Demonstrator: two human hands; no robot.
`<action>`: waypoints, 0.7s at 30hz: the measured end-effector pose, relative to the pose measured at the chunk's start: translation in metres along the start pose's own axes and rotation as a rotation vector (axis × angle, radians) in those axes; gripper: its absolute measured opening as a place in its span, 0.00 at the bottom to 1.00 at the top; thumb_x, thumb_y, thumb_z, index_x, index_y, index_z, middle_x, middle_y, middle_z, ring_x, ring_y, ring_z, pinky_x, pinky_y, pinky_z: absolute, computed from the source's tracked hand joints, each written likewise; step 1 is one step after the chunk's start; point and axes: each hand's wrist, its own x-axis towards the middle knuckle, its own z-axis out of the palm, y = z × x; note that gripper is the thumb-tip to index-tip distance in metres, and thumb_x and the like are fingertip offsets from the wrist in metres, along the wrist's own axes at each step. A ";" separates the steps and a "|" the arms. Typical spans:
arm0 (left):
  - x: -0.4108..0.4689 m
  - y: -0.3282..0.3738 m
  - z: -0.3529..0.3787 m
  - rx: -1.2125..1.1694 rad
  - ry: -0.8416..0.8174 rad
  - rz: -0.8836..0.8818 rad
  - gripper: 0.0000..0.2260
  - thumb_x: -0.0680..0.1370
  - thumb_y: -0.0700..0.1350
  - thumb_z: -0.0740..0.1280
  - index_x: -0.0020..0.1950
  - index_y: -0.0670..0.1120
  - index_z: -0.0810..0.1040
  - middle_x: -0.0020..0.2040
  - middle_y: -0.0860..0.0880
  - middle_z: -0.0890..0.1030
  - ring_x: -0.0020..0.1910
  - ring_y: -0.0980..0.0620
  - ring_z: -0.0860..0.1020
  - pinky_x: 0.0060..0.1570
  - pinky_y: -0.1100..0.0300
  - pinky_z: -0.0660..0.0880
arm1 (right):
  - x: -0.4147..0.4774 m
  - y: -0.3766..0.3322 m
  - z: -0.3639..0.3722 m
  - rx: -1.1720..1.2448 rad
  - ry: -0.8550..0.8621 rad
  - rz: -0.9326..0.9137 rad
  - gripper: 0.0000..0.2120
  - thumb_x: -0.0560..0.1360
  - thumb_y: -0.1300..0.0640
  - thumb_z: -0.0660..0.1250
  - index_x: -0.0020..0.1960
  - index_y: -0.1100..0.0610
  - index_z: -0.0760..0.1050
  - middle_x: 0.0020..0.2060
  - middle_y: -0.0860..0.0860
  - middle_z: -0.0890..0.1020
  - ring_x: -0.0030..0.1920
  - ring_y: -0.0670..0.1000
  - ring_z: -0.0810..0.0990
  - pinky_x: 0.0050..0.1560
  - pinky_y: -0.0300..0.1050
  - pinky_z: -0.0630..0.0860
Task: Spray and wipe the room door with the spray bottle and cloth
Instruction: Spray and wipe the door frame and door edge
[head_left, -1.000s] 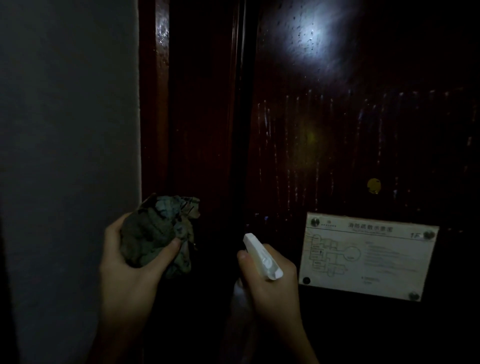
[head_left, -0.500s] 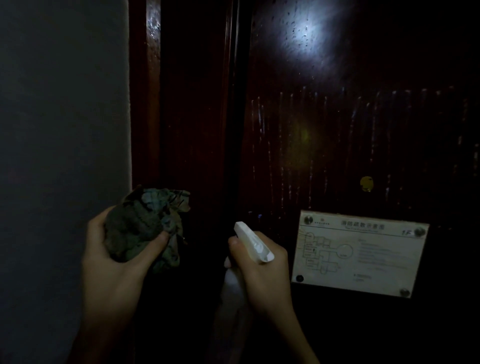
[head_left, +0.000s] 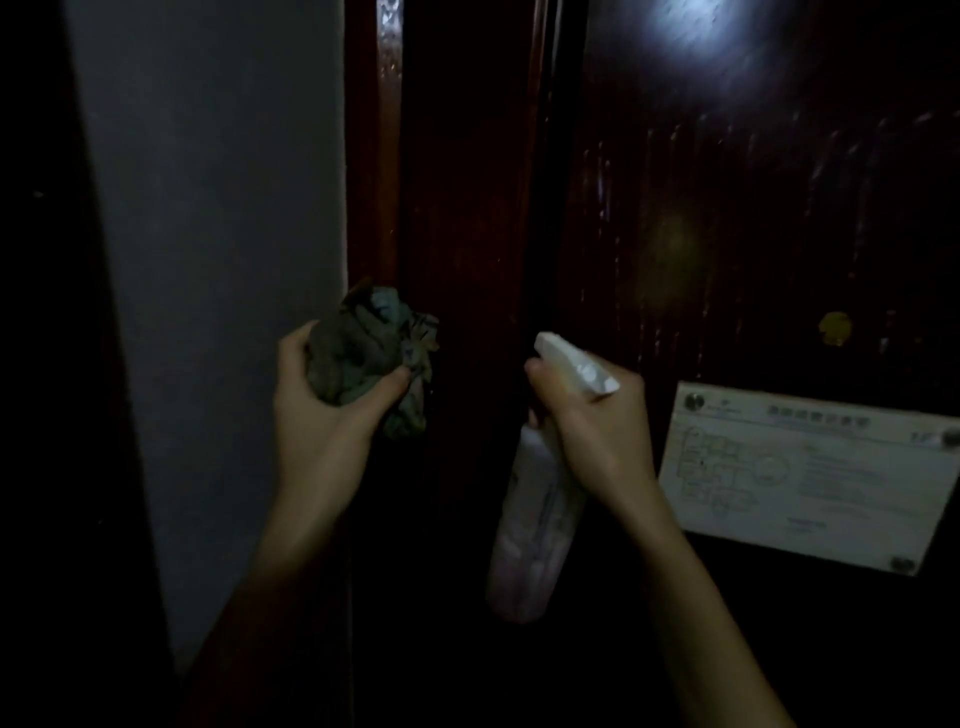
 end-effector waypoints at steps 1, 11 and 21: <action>0.002 -0.001 -0.001 0.006 0.006 0.004 0.26 0.70 0.41 0.76 0.65 0.52 0.70 0.58 0.55 0.79 0.56 0.60 0.79 0.56 0.61 0.77 | 0.001 -0.001 0.001 -0.003 0.015 -0.012 0.11 0.75 0.60 0.69 0.41 0.68 0.78 0.31 0.60 0.81 0.31 0.46 0.78 0.34 0.39 0.73; 0.008 0.002 -0.010 0.008 0.054 0.034 0.25 0.71 0.39 0.76 0.62 0.53 0.70 0.56 0.55 0.80 0.53 0.62 0.80 0.52 0.66 0.77 | 0.003 0.000 0.004 -0.016 -0.010 -0.041 0.12 0.76 0.57 0.70 0.44 0.68 0.78 0.34 0.62 0.81 0.34 0.48 0.78 0.36 0.41 0.73; 0.004 0.004 -0.018 0.007 0.065 0.067 0.24 0.70 0.38 0.76 0.62 0.52 0.71 0.56 0.55 0.80 0.53 0.62 0.80 0.49 0.69 0.77 | -0.004 0.006 0.006 -0.025 -0.042 -0.018 0.10 0.76 0.59 0.69 0.43 0.68 0.79 0.33 0.62 0.81 0.32 0.48 0.78 0.34 0.39 0.72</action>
